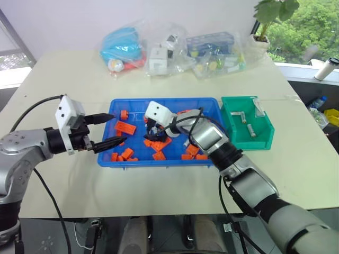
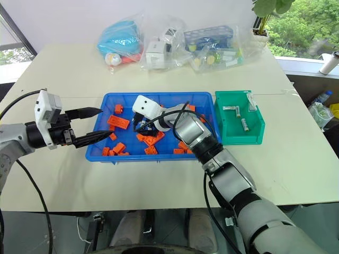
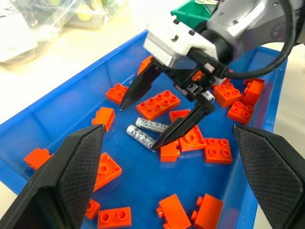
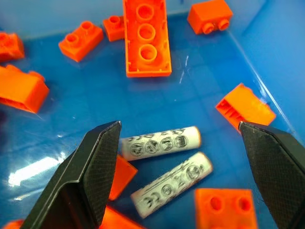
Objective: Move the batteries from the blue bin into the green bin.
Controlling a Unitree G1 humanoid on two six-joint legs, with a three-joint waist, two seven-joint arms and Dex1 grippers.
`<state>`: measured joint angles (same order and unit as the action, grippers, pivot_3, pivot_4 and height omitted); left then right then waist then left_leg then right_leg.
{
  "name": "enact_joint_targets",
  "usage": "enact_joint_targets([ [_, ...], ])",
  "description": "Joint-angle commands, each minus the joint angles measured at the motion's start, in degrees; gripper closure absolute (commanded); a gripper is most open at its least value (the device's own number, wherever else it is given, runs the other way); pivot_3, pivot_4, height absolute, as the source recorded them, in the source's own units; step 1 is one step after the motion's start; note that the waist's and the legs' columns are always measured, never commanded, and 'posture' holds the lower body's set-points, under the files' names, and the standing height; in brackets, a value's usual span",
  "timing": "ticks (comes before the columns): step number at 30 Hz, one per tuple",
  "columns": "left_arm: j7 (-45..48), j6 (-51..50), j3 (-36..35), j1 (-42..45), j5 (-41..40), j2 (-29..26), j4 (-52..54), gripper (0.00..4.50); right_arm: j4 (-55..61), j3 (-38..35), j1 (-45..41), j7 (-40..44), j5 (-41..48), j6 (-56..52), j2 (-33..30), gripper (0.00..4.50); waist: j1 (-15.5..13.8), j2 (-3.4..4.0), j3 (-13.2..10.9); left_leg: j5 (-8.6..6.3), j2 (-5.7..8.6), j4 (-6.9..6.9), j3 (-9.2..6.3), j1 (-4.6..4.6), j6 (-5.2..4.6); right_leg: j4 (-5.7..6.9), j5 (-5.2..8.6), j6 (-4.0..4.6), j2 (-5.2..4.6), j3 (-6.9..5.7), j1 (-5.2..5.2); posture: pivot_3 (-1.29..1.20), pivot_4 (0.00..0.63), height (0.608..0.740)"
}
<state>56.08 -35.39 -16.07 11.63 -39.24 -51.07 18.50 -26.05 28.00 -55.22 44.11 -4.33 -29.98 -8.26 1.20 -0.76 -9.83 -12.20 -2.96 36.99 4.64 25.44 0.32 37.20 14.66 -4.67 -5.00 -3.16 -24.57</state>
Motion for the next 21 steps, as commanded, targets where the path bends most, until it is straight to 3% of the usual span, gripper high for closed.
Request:
enact_joint_targets([
  [1,-0.67,0.82,-2.62,-1.12,-0.56,-0.11,2.76,0.0,-5.06,1.25,-2.75,1.61,-2.34,6.94,0.45,0.46,0.01,0.0,0.0,0.0,0.0,0.0,0.01,0.0,0.0,0.0,0.0,0.0,0.0,0.0,0.0,0.0,0.15,0.736],
  [12,-0.13,0.58,-5.42,-6.02,-1.19,-0.98,5.79,0.0,-9.32,2.67,-2.1,8.87,-5.24,11.9,0.01,0.46,-0.07,-0.01,0.01,0.0,-0.01,0.0,-0.01,-0.04,0.01,0.0,0.01,0.01,-0.03,0.0,0.04,0.0,0.15,0.736],
  [21,0.17,0.94,-4.39,-4.95,-0.67,-0.93,5.4,0.0,-18.04,-1.5,-4.21,6.4,-4.72,11.58,2.84,0.46,-0.03,-0.01,0.01,0.0,-0.01,0.0,-0.01,-0.07,0.02,0.01,0.0,0.02,-0.02,0.0,0.05,0.0,0.15,0.736],
])
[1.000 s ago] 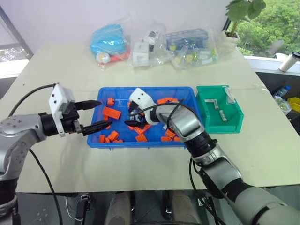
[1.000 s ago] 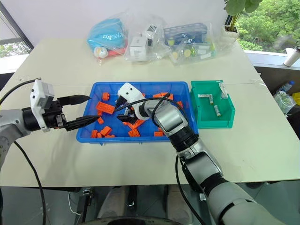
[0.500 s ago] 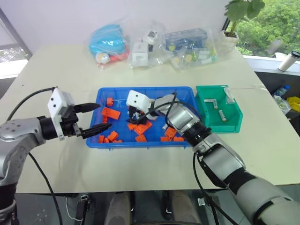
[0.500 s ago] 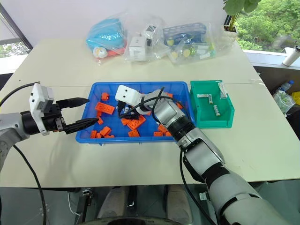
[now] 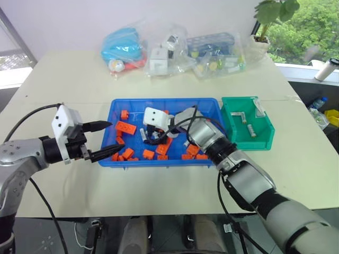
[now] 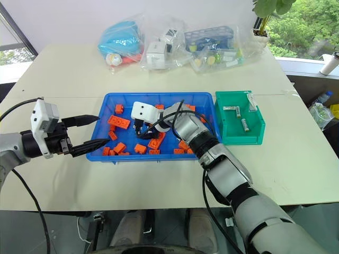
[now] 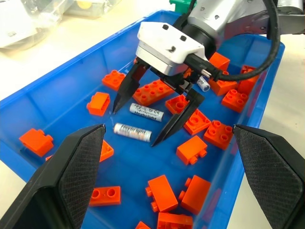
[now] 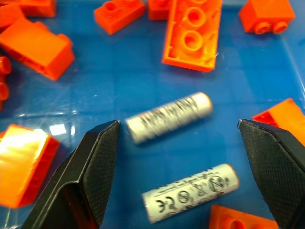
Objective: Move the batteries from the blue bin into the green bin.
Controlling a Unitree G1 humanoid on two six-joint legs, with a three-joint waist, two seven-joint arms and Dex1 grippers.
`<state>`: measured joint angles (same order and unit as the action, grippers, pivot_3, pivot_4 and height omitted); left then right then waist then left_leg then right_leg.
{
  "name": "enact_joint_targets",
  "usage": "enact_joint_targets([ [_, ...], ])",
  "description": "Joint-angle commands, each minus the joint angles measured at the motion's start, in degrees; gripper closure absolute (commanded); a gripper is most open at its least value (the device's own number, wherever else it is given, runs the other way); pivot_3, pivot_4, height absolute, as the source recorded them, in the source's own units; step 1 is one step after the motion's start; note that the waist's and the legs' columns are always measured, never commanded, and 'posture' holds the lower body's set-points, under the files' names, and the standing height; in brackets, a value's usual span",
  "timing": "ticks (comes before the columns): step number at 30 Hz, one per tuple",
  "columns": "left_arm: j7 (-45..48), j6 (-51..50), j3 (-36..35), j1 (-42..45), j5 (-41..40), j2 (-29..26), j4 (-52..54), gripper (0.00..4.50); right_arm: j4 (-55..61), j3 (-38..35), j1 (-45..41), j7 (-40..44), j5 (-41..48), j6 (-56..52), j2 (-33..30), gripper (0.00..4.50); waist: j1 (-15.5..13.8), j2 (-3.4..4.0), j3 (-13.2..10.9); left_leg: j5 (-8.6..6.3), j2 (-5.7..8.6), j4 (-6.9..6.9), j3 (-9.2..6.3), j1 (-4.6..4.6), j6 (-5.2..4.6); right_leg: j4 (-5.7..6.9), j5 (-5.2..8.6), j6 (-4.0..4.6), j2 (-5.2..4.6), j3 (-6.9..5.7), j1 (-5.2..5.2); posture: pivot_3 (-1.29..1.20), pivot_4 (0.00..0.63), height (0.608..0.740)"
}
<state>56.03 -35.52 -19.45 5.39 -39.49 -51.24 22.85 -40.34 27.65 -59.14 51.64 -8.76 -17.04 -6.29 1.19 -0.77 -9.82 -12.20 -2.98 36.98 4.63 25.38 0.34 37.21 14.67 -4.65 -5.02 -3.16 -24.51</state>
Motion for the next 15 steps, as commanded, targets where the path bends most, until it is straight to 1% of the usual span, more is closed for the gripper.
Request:
enact_joint_targets([
  [1,0.31,1.18,-0.81,1.58,-0.26,-0.78,0.8,0.0,-4.5,-1.78,-0.35,-1.18,-0.05,-1.83,1.28,0.46,-0.04,0.0,0.0,0.0,0.0,0.0,0.0,0.0,0.0,0.0,0.0,0.0,0.0,0.0,0.01,0.0,0.15,0.736],
  [6,0.76,1.2,0.02,3.35,0.17,-0.92,-0.28,0.0,-4.82,-3.44,0.44,-1.42,0.23,-3.78,3.21,0.46,0.02,0.0,0.0,0.0,0.0,0.0,0.0,-0.01,0.0,0.0,0.0,0.0,0.0,0.0,0.02,0.0,0.15,0.736],
  [13,1.65,1.31,1.08,5.28,0.83,-1.0,-1.72,0.0,-2.76,-3.86,2.53,-1.92,0.19,-5.81,4.8,0.46,0.14,0.0,0.0,0.0,0.0,-0.02,0.0,-0.02,0.01,0.0,0.0,0.0,0.01,0.0,0.01,0.0,0.15,0.736],
  [15,1.71,1.27,1.32,5.64,0.96,-0.93,-1.9,0.0,-2.54,-3.94,2.88,-2.15,0.07,-5.72,4.77,0.95,0.12,0.0,0.0,0.0,-0.01,-0.02,0.0,-0.02,0.01,0.0,0.0,0.0,0.01,0.0,0.01,0.0,0.15,0.736],
])
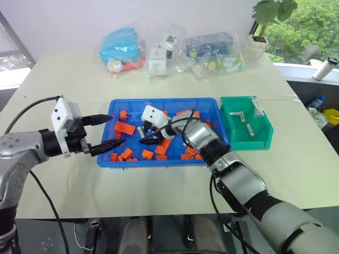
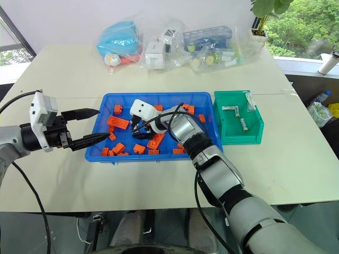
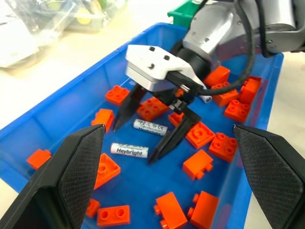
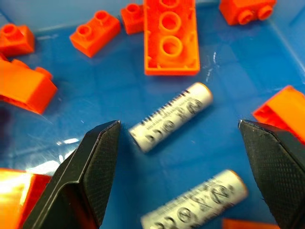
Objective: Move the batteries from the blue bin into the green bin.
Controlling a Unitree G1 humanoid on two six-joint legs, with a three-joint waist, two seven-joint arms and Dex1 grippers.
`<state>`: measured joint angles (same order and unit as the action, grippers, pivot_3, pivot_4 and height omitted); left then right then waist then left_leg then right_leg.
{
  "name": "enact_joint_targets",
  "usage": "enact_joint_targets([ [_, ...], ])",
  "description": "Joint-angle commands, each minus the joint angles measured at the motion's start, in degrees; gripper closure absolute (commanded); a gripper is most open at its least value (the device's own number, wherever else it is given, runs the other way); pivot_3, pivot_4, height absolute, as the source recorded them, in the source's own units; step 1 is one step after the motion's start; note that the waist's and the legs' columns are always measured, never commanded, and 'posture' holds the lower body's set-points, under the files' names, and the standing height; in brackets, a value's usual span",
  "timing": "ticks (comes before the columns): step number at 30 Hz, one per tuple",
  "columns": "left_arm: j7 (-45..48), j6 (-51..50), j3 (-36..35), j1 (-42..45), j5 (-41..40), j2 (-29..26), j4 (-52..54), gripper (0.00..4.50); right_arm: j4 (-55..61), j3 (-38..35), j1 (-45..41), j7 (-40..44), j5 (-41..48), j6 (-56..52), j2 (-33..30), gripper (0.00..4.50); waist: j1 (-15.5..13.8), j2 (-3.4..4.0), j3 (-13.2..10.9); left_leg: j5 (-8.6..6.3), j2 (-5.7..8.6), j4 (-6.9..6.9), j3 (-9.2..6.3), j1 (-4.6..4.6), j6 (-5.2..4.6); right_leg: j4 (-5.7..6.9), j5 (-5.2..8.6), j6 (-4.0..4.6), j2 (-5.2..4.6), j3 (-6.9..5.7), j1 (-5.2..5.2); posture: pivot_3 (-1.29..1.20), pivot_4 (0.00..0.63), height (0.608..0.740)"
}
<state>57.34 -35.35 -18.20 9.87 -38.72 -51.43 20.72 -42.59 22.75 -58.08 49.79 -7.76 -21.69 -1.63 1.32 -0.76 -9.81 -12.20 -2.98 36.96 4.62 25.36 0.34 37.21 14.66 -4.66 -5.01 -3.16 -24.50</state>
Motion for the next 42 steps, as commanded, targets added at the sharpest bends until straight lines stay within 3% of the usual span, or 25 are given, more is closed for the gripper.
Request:
enact_joint_targets([
  [1,0.45,1.11,0.18,1.35,0.24,-0.75,0.11,0.0,-0.07,0.86,1.96,-0.42,-0.9,-1.15,0.14,1.2,-0.02,0.0,0.0,0.0,0.0,0.0,0.0,0.0,0.0,0.0,0.0,0.0,0.0,0.0,0.0,0.0,0.15,0.736],
  [4,0.51,1.21,0.5,1.81,0.3,-0.76,-0.11,0.0,1.57,0.69,2.8,-0.93,-0.91,-2.44,0.17,2.58,-0.12,0.0,0.0,0.0,0.0,0.01,0.0,0.0,0.0,0.0,0.0,0.0,0.0,0.0,0.0,0.0,0.15,0.736],
  [6,0.64,1.28,0.66,2.08,0.45,-0.73,-0.34,0.0,2.83,0.7,3.37,-1.26,-0.96,-3.53,0.1,3.22,-0.19,0.0,0.0,0.0,0.0,0.01,0.0,0.0,0.0,0.0,0.0,0.0,-0.01,0.0,0.01,0.0,0.15,0.736],
  [14,1.0,1.94,1.69,3.47,1.07,-0.48,-1.76,0.0,8.65,0.96,5.47,-1.61,-0.9,-6.6,-1.29,3.22,-0.19,0.0,0.0,0.0,0.01,0.01,-0.01,0.0,0.0,-0.01,0.0,0.0,-0.01,0.0,0.01,0.0,0.15,0.736],
  [15,0.99,2.02,1.89,3.6,1.16,-0.37,-1.84,0.0,9.56,0.83,5.65,-1.64,-0.76,-7.03,-1.51,3.77,-0.21,0.0,0.0,0.0,0.01,0.01,-0.01,0.01,0.0,-0.01,0.0,0.0,-0.02,0.0,0.01,0.0,0.15,0.736],
  [17,1.09,2.24,2.24,3.77,1.35,-0.13,-2.03,0.0,11.43,0.44,5.96,-1.53,-0.24,-7.99,-1.84,4.28,-0.25,0.0,0.0,0.0,0.01,0.02,-0.01,0.01,0.0,-0.01,0.0,0.0,-0.02,0.0,0.01,0.0,0.15,0.736],
  [28,1.75,2.76,2.52,4.47,1.94,-0.06,-3.42,0.0,12.38,0.02,6.12,-3.4,0.1,-9.23,-1.44,4.28,-0.19,0.0,0.0,0.0,0.01,0.02,0.0,0.01,0.0,-0.01,0.0,0.0,-0.01,0.0,0.0,0.0,0.15,0.736],
  [32,1.97,2.82,1.83,3.35,1.87,-0.43,-3.23,0.0,17.42,0.38,6.65,-1.62,1.74,-12.56,-0.96,3.16,-0.16,0.0,0.0,0.0,0.01,0.02,0.0,0.01,0.0,-0.01,0.0,0.0,-0.01,0.0,0.0,0.0,0.15,0.736],
  [34,2.27,2.75,1.2,2.11,1.7,-0.8,-2.96,0.0,21.37,1.24,6.93,-0.63,2.82,-15.06,0.11,2.13,-0.14,0.0,0.0,0.0,0.0,0.01,0.0,0.02,0.0,-0.01,0.0,0.0,-0.01,0.0,-0.01,0.0,0.15,0.736],
  [42,5.9,2.36,-3.58,-4.2,0.87,-4.69,-2.1,0.0,23.04,5.07,5.36,-0.62,3.57,-17.99,4.52,2.13,0.8,0.01,-0.02,0.0,-0.04,-0.06,-0.03,0.07,0.0,-0.01,0.0,0.01,0.0,0.0,-0.1,0.0,0.15,0.736],
])
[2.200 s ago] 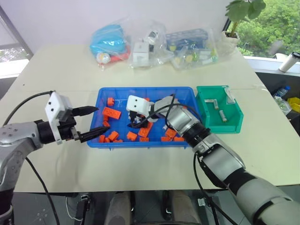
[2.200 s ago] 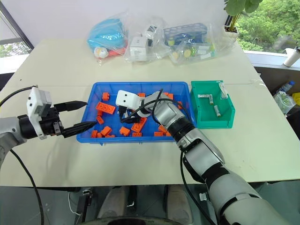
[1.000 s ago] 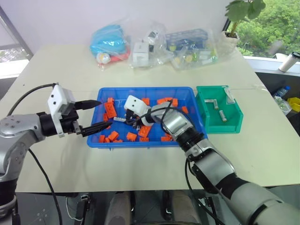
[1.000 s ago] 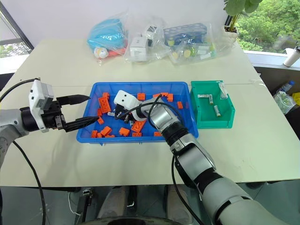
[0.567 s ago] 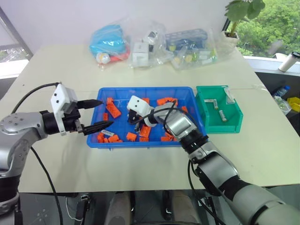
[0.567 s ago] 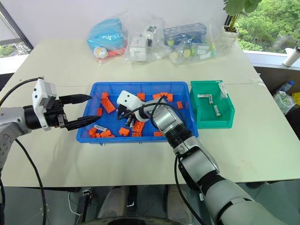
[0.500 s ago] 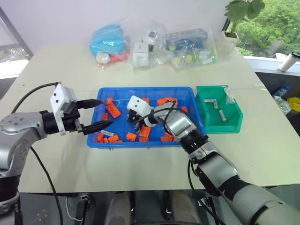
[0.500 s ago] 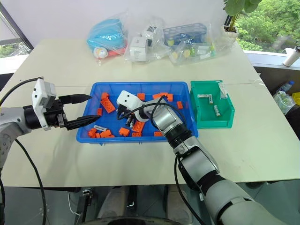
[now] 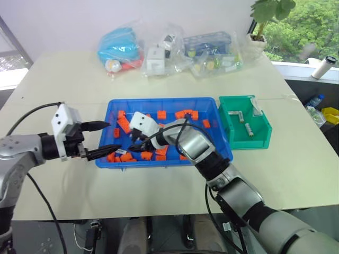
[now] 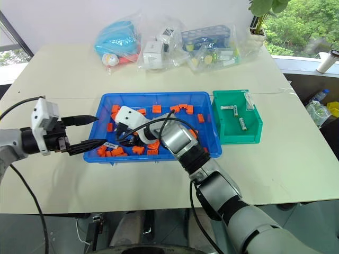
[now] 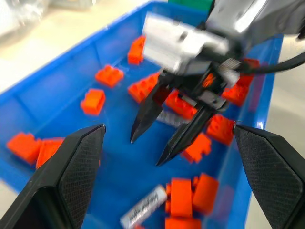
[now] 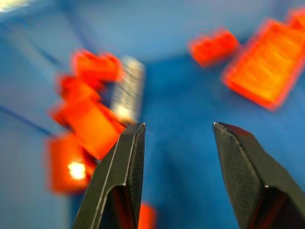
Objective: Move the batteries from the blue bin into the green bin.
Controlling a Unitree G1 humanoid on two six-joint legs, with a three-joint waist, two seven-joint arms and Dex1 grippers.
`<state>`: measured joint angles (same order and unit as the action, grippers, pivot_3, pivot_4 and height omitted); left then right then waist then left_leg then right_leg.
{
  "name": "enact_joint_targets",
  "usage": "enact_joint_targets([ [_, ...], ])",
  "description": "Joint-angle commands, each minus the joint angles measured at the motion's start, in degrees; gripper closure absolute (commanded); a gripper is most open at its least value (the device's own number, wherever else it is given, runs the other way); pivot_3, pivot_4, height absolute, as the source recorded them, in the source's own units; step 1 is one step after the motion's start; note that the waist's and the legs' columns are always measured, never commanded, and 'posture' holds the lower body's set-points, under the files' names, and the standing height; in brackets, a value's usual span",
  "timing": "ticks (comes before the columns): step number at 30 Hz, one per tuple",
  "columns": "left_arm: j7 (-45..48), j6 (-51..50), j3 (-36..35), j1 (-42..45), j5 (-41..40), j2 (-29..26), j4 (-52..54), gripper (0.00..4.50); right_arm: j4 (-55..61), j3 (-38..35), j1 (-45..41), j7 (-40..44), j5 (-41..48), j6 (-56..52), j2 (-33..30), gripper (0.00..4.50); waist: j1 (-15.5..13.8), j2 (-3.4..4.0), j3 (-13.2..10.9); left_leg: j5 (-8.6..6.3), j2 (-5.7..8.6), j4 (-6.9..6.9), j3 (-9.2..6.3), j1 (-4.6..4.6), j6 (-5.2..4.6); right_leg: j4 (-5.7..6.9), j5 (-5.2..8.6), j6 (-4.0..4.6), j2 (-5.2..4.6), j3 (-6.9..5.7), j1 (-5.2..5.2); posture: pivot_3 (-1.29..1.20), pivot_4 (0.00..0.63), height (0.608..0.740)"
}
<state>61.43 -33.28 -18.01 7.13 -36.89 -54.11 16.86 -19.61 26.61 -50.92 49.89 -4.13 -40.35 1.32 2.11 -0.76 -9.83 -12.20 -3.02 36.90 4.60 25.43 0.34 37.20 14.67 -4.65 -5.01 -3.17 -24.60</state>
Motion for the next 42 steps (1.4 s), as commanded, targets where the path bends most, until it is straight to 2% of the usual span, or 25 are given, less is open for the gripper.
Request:
enact_joint_targets([
  [1,2.51,0.58,-4.38,-2.44,-0.7,-2.62,1.95,0.0,-0.97,1.44,-2.18,-1.23,-0.15,0.89,2.31,2.13,0.07,0.0,0.0,0.0,0.0,0.0,-0.01,0.0,0.0,-0.01,0.0,0.0,-0.02,-0.01,0.0,0.0,0.15,0.736],
  [16,1.32,0.17,-8.16,-5.33,-0.72,-3.17,3.82,0.0,-13.46,4.92,-4.28,-2.63,-2.43,8.96,5.4,2.13,0.42,0.0,0.0,-0.01,0.0,-0.08,-0.07,-0.02,0.02,-0.03,0.09,0.16,-0.09,0.0,-0.05,0.0,0.15,0.736],
  [33,0.92,1.25,-6.18,-3.93,-0.45,-2.45,3.03,0.0,-17.29,8.71,-4.72,0.61,-8.0,12.85,3.76,2.13,0.43,0.0,0.0,-0.02,0.02,-0.12,-0.05,-0.05,0.03,-0.04,0.09,0.16,-0.23,0.01,-0.04,0.0,0.15,0.736],
  [37,1.42,1.55,-5.33,-3.47,-0.31,-2.41,2.78,0.0,-18.5,7.62,-5.03,0.8,-8.01,13.05,3.45,2.13,0.41,0.0,0.01,-0.02,0.03,-0.12,-0.05,-0.05,0.03,-0.04,0.09,0.16,-0.23,0.0,-0.04,0.0,0.15,0.736],
  [40,1.46,1.63,-4.89,-2.95,-0.23,-2.32,2.62,0.0,-18.57,6.35,-4.65,1.14,-7.1,12.4,3.69,2.92,0.4,0.0,0.0,-0.02,0.03,-0.13,-0.05,-0.05,0.03,-0.04,0.09,0.16,-0.23,0.0,-0.03,0.0,0.15,0.736],
  [42,1.48,1.7,-4.67,-2.71,-0.18,-2.32,2.48,0.0,-18.46,5.76,-4.38,1.52,-6.63,11.99,3.88,3.86,0.39,0.0,0.01,-0.01,0.03,-0.13,-0.05,-0.06,0.03,-0.03,0.09,0.16,-0.23,0.0,-0.03,0.0,0.15,0.736],
])
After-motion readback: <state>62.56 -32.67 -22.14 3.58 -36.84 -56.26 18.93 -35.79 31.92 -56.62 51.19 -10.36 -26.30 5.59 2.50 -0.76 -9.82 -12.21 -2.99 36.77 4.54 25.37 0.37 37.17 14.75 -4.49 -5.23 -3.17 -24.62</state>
